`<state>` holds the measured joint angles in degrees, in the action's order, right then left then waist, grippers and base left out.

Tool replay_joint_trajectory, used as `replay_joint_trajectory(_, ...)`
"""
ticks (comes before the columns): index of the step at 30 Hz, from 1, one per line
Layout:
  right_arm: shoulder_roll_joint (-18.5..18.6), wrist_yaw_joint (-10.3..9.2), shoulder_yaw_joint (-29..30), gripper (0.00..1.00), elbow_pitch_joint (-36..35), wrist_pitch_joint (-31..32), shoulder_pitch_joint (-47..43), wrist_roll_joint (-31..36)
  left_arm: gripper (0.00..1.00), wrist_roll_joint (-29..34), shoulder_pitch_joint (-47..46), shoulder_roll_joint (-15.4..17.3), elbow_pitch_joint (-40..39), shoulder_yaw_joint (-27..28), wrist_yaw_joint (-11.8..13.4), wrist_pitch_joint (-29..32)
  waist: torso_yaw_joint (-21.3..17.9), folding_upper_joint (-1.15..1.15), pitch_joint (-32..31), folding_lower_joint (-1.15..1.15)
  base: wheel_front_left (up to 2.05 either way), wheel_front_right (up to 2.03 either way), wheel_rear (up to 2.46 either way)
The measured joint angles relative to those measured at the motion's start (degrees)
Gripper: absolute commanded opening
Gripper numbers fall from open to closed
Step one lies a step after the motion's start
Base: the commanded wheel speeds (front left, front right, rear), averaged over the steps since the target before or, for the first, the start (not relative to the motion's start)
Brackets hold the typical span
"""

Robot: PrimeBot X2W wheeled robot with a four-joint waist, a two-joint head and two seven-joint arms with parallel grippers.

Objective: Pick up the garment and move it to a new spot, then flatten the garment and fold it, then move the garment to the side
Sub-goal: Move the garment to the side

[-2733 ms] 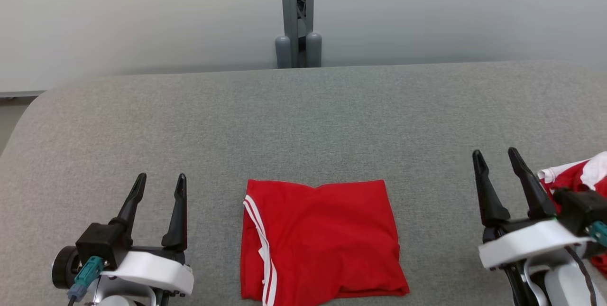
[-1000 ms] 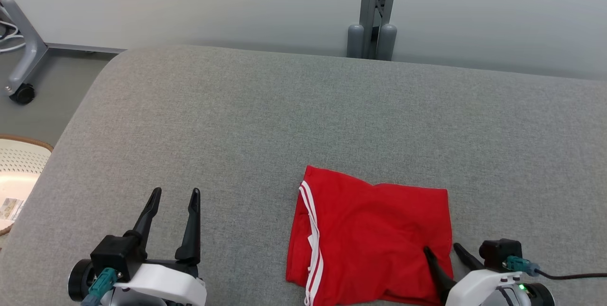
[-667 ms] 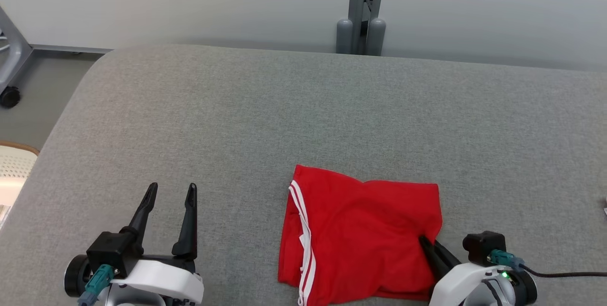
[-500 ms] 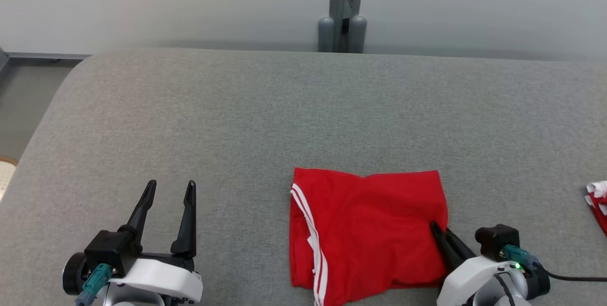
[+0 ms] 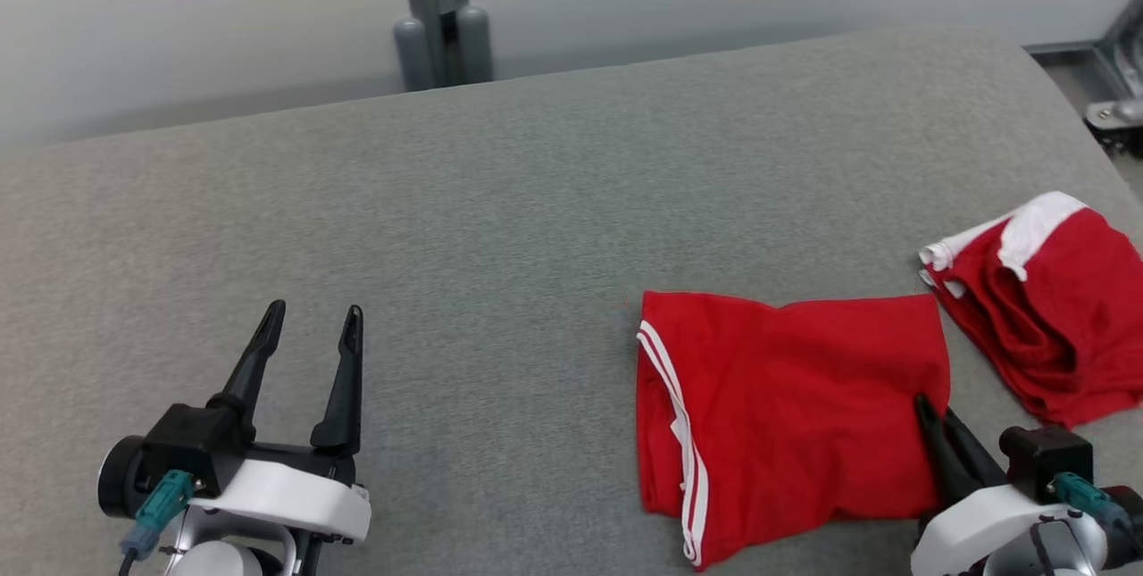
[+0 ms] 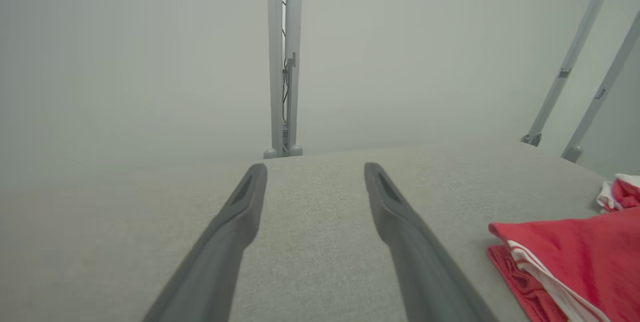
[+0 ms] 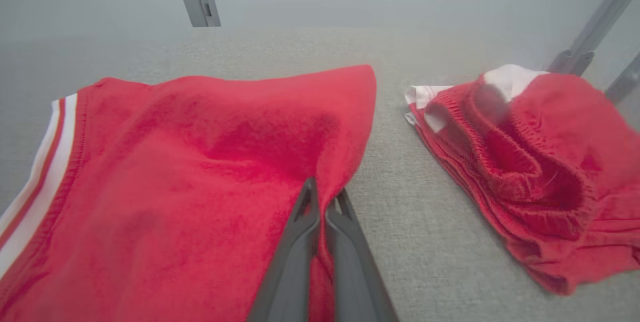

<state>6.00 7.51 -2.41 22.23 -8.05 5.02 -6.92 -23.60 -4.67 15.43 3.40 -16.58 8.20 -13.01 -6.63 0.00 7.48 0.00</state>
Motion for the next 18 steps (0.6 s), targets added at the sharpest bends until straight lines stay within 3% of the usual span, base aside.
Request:
replay_joint_trajectory(8,0.0,0.00,4.8,0.00,-6.7,1.6,-1.8,2.0,1.00,0.7,-2.0,1.3,-1.6,-0.7,-0.4,1.5,-7.8,0.00,2.8,0.00,0.00,0.00,0.00)
replay_joint_trajectory(13,0.8,0.00,5.6,0.00,-9.1,2.0,0.6,3.3,1.00,0.9,-3.7,1.8,-2.4,-0.9,-0.6,2.2,-9.9,0.00,5.6,0.00,0.00,0.00,0.00)
replay_joint_trajectory(18,4.9,0.00,6.6,0.00,-9.9,2.0,6.2,4.0,1.00,1.4,-5.0,2.0,-2.9,-1.5,-0.7,2.6,-10.4,0.00,7.9,0.00,0.00,0.00,0.00)
